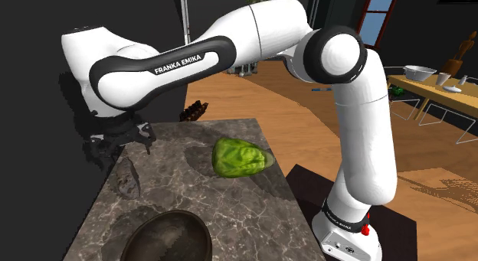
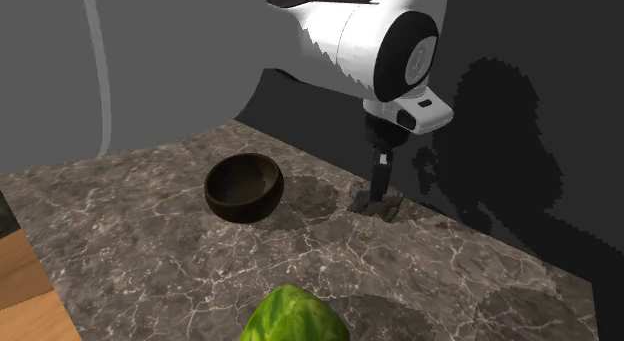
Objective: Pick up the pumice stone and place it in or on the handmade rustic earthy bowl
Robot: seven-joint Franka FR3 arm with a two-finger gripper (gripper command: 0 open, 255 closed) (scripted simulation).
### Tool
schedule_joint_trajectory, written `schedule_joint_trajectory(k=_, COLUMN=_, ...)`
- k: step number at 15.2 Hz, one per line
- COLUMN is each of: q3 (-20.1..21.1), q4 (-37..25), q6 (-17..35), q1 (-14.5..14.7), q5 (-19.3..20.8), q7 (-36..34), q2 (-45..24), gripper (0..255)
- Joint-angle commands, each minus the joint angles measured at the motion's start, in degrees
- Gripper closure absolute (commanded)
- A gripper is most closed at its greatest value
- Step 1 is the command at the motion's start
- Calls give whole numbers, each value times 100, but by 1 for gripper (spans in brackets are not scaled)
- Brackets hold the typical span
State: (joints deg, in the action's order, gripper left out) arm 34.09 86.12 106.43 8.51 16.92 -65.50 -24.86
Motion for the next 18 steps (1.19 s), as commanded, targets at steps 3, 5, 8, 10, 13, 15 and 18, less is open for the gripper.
schedule_joint_trajectory(k=3, q3=-101, q4=-456, q6=-37, q1=235, q5=184, q7=-206, q2=-480, gripper=0)
schedule_joint_trajectory(k=5, q3=-115, q4=-343, q6=99, q1=223, q5=207, q7=-225, q2=-509, gripper=0)
schedule_joint_trajectory(k=8, q3=-138, q4=-186, q6=297, q1=210, q5=246, q7=-255, q2=-561, gripper=0)
schedule_joint_trajectory(k=10, q3=-143, q4=-158, q6=335, q1=208, q5=254, q7=-261, q2=-572, gripper=0)
schedule_joint_trajectory(k=13, q3=-143, q4=-158, q6=335, q1=208, q5=254, q7=-261, q2=-573, gripper=0)
schedule_joint_trajectory(k=15, q3=-143, q4=-160, q6=333, q1=208, q5=254, q7=-261, q2=-573, gripper=0)
schedule_joint_trajectory(k=18, q3=-143, q4=-158, q6=335, q1=208, q5=254, q7=-261, q2=-572, gripper=255)
